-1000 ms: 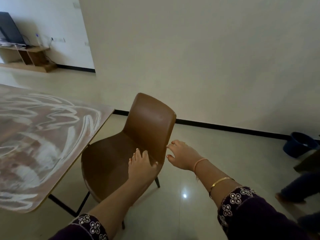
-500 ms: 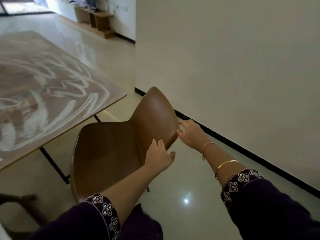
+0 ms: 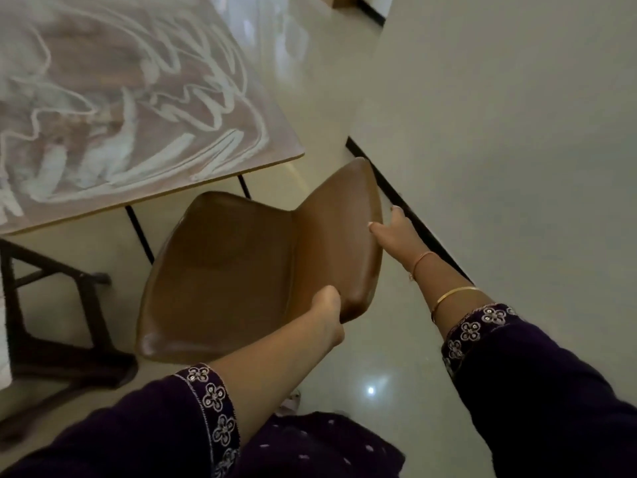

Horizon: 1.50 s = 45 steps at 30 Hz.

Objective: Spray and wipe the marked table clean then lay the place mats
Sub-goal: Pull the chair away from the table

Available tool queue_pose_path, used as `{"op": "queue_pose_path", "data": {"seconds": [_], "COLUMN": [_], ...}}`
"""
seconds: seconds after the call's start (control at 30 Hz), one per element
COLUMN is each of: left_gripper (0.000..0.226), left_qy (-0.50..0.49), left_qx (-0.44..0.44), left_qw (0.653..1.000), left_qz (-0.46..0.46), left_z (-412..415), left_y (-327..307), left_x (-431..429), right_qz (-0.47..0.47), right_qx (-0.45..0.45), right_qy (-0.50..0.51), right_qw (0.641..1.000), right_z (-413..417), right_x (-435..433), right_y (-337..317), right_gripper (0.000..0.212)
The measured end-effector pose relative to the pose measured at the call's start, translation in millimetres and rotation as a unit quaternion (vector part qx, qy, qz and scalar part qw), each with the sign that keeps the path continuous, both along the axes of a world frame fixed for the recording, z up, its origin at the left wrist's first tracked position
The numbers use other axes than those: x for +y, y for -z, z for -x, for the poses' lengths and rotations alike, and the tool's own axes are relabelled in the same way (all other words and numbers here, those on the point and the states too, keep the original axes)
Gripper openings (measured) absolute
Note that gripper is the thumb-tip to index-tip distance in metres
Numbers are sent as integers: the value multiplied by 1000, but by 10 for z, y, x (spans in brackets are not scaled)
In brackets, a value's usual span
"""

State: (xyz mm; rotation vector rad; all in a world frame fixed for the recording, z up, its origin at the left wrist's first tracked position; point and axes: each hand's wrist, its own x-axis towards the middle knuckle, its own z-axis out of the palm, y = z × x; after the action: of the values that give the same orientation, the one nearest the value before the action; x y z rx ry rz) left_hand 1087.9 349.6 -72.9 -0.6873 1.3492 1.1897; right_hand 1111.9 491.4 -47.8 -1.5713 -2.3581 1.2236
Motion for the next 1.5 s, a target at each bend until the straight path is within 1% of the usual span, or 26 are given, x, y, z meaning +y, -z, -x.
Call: {"op": "queue_pose_path", "data": {"seconds": [0.07, 0.17, 0.23, 0.3, 0.4, 0.47, 0.5, 0.57, 0.67, 0.73, 0.83, 0.9, 0.97, 1.03, 1.13, 1.2, 1.4, 1.5], "left_gripper": [46, 45, 54, 61, 63, 62, 61, 54, 44, 42, 37, 38, 38, 35, 20, 17, 27, 33], "left_qy": [-55, -103, -173, -264, -352, -405, -424, -449, -418, -415, -419, -403, -375, -351, -315, -285, -199, -144], "left_qx": [-20, -42, -45, -60, -49, -37, -35, -46, -48, -58, -67, -61, -51, -46, -43, -35, -7, 15], "left_qw": [998, 994, 984, 963, 935, 913, 904, 892, 906, 906, 903, 910, 921, 929, 938, 946, 964, 969], "left_qz": [-10, -7, -9, -13, 10, 31, 33, 40, 57, 61, 72, 80, 95, 111, 138, 154, 175, 200], "left_z": [22, -78, -160, -230, -355, -355, -325, -266, -220, -210, -203, -181, -134, -62, 84, 180, 511, 716], "left_y": [51, 83, 214, 297, 405, 444, 462, 463, 400, 388, 349, 338, 342, 336, 279, 256, 258, 299], "left_x": [106, 124, 186, 232, 327, 426, 462, 503, 506, 505, 456, 361, 219, 37, -276, -485, -1170, -1584], "right_qz": [55, 75, 111, 163, 235, 265, 276, 281, 274, 255, 230, 229, 239, 247, 263, 280, 350, 378], "right_qx": [5, 53, 64, 72, 70, 73, 77, 80, 103, 119, 132, 139, 151, 159, 170, 178, 183, 182], "right_qy": [-23, 49, 43, 47, 76, 80, 81, 75, 66, 54, 45, 46, 50, 57, 82, 106, 169, 176], "right_qw": [998, 995, 991, 983, 966, 958, 955, 953, 954, 958, 963, 962, 958, 954, 946, 937, 903, 891], "right_z": [262, 363, 570, 765, 944, 995, 997, 981, 907, 878, 834, 779, 708, 626, 487, 411, 363, 360], "right_x": [221, 457, 660, 853, 1108, 1246, 1254, 1219, 1201, 1203, 1157, 1099, 1009, 903, 713, 569, -17, -377], "right_y": [85, 187, 255, 342, 505, 623, 622, 596, 577, 572, 579, 581, 590, 604, 631, 658, 655, 666], "right_gripper": [59, 52, 53, 57, 66, 70, 67, 54, 39, 24, 17, 14, 2, 10, 6, 4, 10, 25]}}
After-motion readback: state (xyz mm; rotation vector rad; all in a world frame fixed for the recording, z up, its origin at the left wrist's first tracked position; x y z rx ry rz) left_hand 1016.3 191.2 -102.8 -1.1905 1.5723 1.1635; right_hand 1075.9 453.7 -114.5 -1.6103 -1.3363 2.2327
